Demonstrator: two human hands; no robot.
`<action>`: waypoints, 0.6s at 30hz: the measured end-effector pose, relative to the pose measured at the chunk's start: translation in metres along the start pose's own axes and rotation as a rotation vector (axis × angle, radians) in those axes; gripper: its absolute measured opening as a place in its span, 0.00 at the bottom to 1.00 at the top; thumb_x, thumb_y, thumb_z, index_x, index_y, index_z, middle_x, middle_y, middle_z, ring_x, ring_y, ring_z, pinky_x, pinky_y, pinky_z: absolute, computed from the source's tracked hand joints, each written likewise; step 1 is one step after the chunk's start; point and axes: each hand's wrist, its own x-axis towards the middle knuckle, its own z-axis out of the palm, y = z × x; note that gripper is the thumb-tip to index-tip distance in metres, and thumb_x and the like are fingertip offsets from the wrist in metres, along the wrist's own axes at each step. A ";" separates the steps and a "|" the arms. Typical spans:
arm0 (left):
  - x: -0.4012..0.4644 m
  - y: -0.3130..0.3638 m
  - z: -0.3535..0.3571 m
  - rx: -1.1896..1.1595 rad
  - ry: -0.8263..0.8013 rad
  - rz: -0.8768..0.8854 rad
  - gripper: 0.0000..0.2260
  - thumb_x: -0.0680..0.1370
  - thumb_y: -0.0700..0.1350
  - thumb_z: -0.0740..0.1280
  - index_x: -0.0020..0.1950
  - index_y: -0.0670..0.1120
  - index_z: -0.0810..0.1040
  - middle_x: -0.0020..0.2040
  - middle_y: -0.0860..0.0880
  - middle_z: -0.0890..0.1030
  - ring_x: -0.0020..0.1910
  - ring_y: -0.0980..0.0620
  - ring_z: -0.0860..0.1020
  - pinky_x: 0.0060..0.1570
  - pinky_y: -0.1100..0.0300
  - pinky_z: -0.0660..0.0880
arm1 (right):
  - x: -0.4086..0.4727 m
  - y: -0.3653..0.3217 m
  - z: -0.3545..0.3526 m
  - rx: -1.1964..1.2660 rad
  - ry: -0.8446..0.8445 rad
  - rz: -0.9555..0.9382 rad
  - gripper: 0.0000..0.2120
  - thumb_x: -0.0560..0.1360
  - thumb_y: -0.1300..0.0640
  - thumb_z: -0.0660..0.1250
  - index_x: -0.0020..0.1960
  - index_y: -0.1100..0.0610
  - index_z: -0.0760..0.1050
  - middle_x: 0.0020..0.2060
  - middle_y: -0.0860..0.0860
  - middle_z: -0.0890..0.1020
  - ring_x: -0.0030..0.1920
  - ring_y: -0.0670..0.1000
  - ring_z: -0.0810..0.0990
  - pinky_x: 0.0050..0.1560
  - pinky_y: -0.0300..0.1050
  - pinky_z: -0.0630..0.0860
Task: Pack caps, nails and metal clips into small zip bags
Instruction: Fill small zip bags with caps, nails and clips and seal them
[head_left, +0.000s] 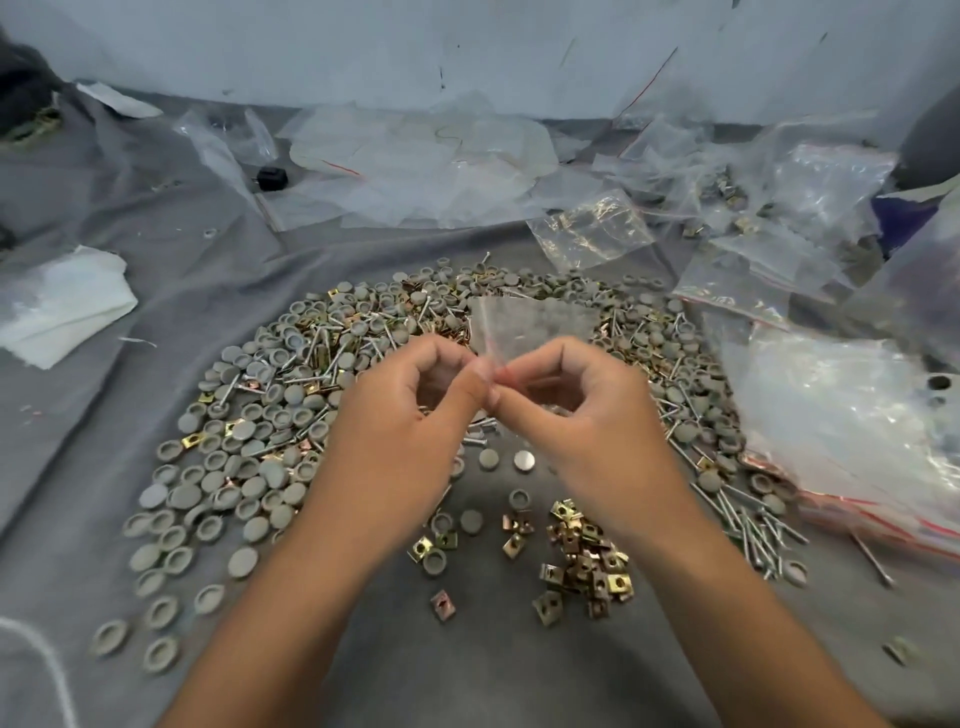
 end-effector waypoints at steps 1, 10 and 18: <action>-0.001 -0.001 0.000 0.028 0.003 -0.004 0.09 0.81 0.50 0.67 0.41 0.53 0.80 0.31 0.61 0.78 0.29 0.64 0.74 0.30 0.73 0.67 | -0.001 0.002 -0.001 -0.010 -0.022 0.008 0.05 0.74 0.55 0.77 0.45 0.52 0.82 0.41 0.46 0.86 0.44 0.45 0.86 0.47 0.42 0.82; 0.000 -0.002 0.000 0.248 0.146 0.053 0.09 0.78 0.47 0.68 0.39 0.52 0.74 0.36 0.54 0.82 0.31 0.55 0.77 0.28 0.60 0.72 | -0.001 0.010 -0.007 0.009 0.129 0.093 0.04 0.80 0.52 0.69 0.46 0.48 0.79 0.34 0.42 0.81 0.31 0.43 0.77 0.31 0.38 0.73; -0.007 0.008 0.013 0.259 0.286 0.117 0.12 0.76 0.50 0.72 0.48 0.56 0.67 0.42 0.59 0.83 0.41 0.62 0.82 0.37 0.56 0.80 | -0.006 0.011 0.004 -0.186 0.143 -0.138 0.07 0.78 0.58 0.72 0.46 0.50 0.75 0.40 0.46 0.83 0.40 0.44 0.84 0.36 0.36 0.77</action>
